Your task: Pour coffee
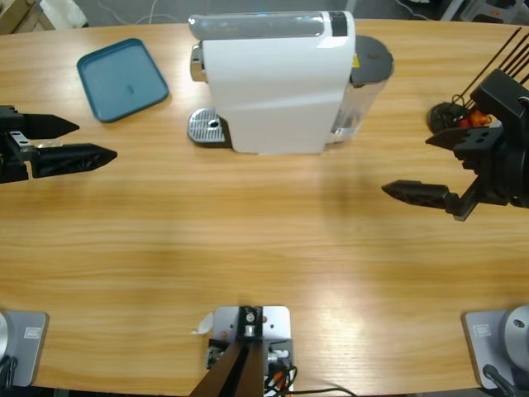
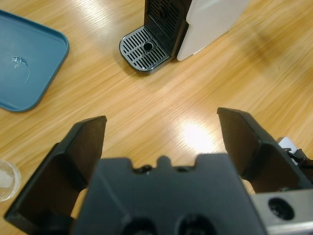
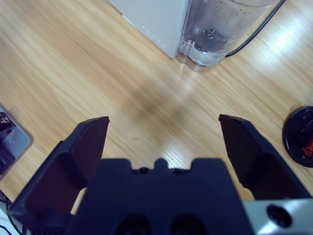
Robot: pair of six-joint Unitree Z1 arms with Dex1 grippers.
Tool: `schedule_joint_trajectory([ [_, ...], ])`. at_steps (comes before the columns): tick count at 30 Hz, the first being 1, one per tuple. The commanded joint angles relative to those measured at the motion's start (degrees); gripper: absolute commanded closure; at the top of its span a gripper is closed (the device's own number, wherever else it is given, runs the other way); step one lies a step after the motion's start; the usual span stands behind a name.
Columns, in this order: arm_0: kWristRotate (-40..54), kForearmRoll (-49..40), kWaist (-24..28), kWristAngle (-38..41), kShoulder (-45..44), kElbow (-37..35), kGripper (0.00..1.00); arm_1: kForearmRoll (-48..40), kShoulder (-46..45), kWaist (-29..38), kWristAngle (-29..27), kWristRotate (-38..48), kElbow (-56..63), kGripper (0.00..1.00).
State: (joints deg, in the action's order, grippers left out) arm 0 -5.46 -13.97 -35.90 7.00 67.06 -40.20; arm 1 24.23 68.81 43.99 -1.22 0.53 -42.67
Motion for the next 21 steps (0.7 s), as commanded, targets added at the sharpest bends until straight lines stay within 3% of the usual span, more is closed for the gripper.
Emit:
schedule_joint_trajectory([
  [1, -2.63, -3.99, 2.03, 10.32, 0.74, -2.51, 0.016, -0.43, 1.63, -0.64, 0.6, -0.82, -0.04, 0.0],
  [6, -9.68, -3.11, 12.96, 26.7, 2.16, -10.16, 0.023, -0.5, 1.59, -0.62, 1.11, -1.05, -0.04, 0.0],
  [10, -16.08, 3.43, 22.38, 40.64, 11.46, -14.01, 0.033, -0.53, 0.93, -0.61, 1.67, -1.33, 0.04, 0.0],
  [15, -22.84, 13.68, 22.95, 46.9, 22.24, -13.94, 0.108, -1.04, -0.09, -0.62, 1.57, -1.58, 0.32, 0.0],
  [18, -28.98, 21.53, 21.96, 52.24, 27.69, -14.66, 0.105, -1.73, -1.9, -0.62, 1.48, -1.58, 0.98, 0.0],
  [21, -35.2, 27.79, 20.64, 52.33, 30.38, -14.73, 0.11, -1.94, -2.29, -0.64, 1.32, -1.58, 1.19, 0.0],
])
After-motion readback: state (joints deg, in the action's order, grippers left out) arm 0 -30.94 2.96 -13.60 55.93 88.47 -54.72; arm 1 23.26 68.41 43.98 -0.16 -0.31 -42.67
